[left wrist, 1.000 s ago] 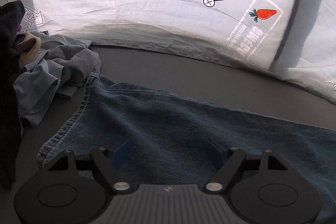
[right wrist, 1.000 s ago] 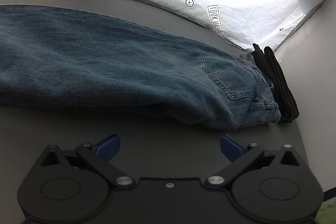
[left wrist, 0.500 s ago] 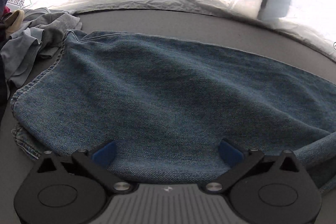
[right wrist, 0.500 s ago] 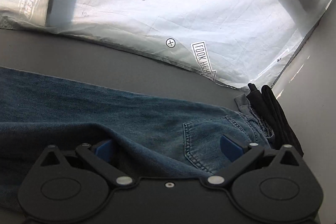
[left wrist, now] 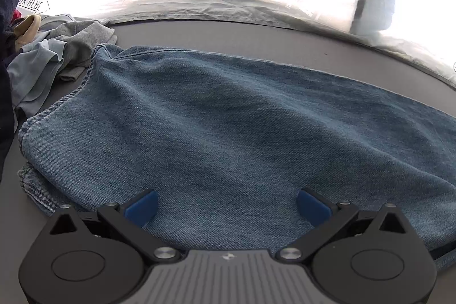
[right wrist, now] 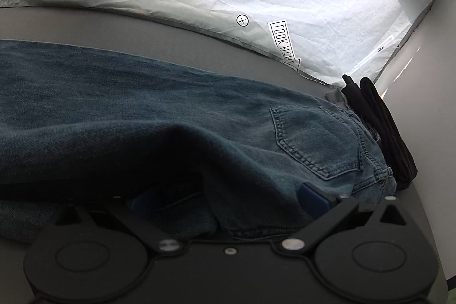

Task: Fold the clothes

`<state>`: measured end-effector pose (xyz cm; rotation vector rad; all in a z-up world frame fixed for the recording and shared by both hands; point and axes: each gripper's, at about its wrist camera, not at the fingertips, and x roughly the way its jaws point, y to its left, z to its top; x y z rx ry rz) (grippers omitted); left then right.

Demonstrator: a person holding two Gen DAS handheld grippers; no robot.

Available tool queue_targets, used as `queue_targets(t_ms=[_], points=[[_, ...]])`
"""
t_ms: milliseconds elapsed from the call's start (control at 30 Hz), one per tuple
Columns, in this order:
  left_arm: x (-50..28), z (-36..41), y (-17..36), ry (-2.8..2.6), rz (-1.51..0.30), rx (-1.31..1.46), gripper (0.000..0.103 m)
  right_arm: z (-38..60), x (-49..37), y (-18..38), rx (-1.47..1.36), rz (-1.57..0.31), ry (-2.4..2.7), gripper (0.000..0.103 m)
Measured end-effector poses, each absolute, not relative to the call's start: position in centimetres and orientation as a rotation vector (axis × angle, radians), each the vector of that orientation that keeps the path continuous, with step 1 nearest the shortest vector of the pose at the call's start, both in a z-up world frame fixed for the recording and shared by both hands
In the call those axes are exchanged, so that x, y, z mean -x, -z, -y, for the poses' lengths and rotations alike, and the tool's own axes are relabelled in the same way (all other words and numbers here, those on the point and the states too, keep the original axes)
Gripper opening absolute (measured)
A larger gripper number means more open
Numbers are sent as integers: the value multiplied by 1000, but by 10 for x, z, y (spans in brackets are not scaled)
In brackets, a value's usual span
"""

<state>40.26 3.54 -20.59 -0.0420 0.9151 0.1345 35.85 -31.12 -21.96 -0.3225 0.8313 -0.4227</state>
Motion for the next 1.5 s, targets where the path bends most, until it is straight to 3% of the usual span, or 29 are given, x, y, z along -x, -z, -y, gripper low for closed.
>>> queue_targets(t_ms=[367, 533, 633, 767, 933, 1167, 1500], points=[[-402, -36, 206, -129, -909, 39, 103, 304, -357, 234, 517, -791, 513, 103], [-401, -36, 207, -126, -902, 37, 103, 323, -318, 216, 591, -792, 614, 102], [-401, -37, 207, -120, -898, 36, 103, 335, -289, 202, 533, -768, 601, 103], [-401, -38, 207, -113, -902, 32, 103, 351, -275, 223, 496, -922, 618, 99], [-399, -38, 207, -113, -892, 31, 103, 369, -254, 214, 349, -907, 706, 99], [-397, -37, 208, -115, -883, 30, 103, 338, -262, 210, 440, -801, 512, 101], [-396, -38, 207, -108, -879, 25, 103, 323, -312, 239, 709, -812, 467, 102]])
